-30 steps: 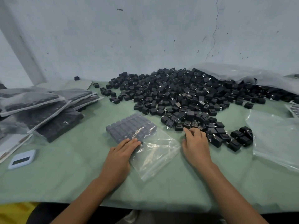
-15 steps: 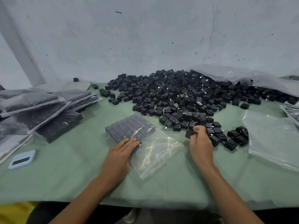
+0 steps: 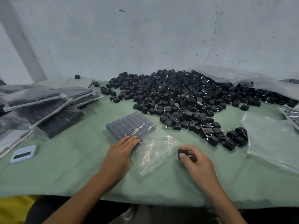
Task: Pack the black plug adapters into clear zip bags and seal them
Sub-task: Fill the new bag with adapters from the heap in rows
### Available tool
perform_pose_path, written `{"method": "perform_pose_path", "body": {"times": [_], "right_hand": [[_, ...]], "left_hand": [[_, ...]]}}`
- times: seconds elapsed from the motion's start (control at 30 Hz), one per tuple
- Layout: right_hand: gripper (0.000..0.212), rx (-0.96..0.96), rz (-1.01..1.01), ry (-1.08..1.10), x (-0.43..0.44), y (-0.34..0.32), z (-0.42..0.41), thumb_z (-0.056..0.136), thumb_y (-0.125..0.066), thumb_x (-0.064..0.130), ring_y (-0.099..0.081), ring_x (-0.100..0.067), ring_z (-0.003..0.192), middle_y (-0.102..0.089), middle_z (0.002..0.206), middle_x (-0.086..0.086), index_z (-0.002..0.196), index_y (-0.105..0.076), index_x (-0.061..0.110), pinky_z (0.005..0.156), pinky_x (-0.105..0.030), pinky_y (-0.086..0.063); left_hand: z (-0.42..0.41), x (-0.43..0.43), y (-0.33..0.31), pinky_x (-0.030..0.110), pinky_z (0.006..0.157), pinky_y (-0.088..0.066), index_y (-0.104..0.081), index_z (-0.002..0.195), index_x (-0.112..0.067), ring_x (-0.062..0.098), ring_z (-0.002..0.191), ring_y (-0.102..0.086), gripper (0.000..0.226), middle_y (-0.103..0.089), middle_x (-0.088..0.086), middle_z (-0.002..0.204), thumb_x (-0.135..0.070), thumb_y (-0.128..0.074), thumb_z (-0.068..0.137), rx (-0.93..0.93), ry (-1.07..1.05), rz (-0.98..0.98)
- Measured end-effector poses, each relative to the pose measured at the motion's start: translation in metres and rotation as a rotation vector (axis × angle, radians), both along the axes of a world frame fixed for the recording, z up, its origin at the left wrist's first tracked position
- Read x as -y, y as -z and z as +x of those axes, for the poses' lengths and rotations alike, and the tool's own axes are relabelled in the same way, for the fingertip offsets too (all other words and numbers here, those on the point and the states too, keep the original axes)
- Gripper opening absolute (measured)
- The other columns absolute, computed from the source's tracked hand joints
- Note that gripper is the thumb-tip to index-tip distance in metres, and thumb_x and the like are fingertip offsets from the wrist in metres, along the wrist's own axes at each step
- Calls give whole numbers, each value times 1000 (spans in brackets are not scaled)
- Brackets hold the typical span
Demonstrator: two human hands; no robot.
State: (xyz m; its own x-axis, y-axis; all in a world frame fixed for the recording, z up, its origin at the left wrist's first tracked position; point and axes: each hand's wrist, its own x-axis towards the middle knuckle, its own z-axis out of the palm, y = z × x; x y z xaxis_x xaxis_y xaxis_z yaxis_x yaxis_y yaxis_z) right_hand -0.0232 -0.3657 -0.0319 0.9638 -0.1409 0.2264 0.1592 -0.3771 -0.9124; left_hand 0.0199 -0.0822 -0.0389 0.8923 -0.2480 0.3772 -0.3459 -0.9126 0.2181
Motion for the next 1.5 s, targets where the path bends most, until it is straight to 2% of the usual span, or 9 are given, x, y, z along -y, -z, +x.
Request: {"method": "perform_pose_path", "body": {"times": [0.3,0.47,0.6,0.83,0.97,1.13,1.27,1.43,1.5], "right_hand": [[19,-92,-59,-226,-41,-3,8,90,-70,22,-61,-5,69,-71,83,12,97,-71,39,69,-15,-48],[21,-269,494,-253,-79,-4,30,94,-54,-5,-60,-12,63,-64,71,-4,83,-67,6,59,-25,-53],[15,-318,574,-173,-93,-9,51,91,-53,-11,-56,-18,65,-56,72,-15,81,-63,-5,55,-24,-53],[7,-270,151,-104,-90,4,52,91,-60,3,-60,-21,44,-65,56,-8,85,-61,1,43,-30,-47],[20,-53,-580,-10,-87,5,52,95,-55,27,-65,-32,92,-66,104,-2,111,-49,18,65,-35,-43],[13,201,-896,-62,-88,3,54,88,-53,18,-60,-32,85,-64,87,-3,100,-57,21,75,-38,-45],[16,204,-733,-142,-87,6,56,85,-59,15,-57,-28,72,-56,75,1,95,-49,23,65,-35,-43],[13,49,-534,-96,-90,3,69,93,-52,27,-61,-18,90,-59,92,13,103,-58,32,76,-29,-43],[23,31,-634,-78,-93,6,77,95,-52,21,-61,-24,105,-62,109,3,117,-59,23,84,-30,-45]], "left_hand": [[-3,2,-4,33,96,-44,-55,139,-28,17,136,-47,76,-53,-11,145,8,-51,73,3,19,-8],[-3,1,-5,32,98,-42,-50,142,-31,14,140,-41,75,-47,-14,149,2,-47,76,-30,26,-12],[-3,1,-7,30,101,-37,-44,146,-34,10,144,-32,74,-40,-17,153,-3,-41,79,-45,27,-3],[-2,-1,-5,30,101,-36,-40,149,-35,10,146,-27,77,-35,-18,156,-6,-37,77,-56,31,12],[-2,-2,-5,29,101,-36,-39,149,-35,9,147,-27,77,-35,-18,156,-5,-39,78,-51,27,23],[-2,-1,-5,33,101,-41,-45,146,-33,12,145,-33,78,-40,-16,153,-6,-37,74,-49,29,3],[-2,-1,-5,33,102,-41,-46,146,-32,13,144,-34,78,-42,-15,153,-3,-42,74,-44,33,0],[-4,1,-7,33,104,-39,-44,147,-33,11,146,-31,79,-39,-16,154,2,-47,77,-42,30,-3],[-4,1,-7,33,103,-40,-45,146,-32,12,145,-33,79,-41,-16,153,2,-47,76,-31,33,-7]]}}
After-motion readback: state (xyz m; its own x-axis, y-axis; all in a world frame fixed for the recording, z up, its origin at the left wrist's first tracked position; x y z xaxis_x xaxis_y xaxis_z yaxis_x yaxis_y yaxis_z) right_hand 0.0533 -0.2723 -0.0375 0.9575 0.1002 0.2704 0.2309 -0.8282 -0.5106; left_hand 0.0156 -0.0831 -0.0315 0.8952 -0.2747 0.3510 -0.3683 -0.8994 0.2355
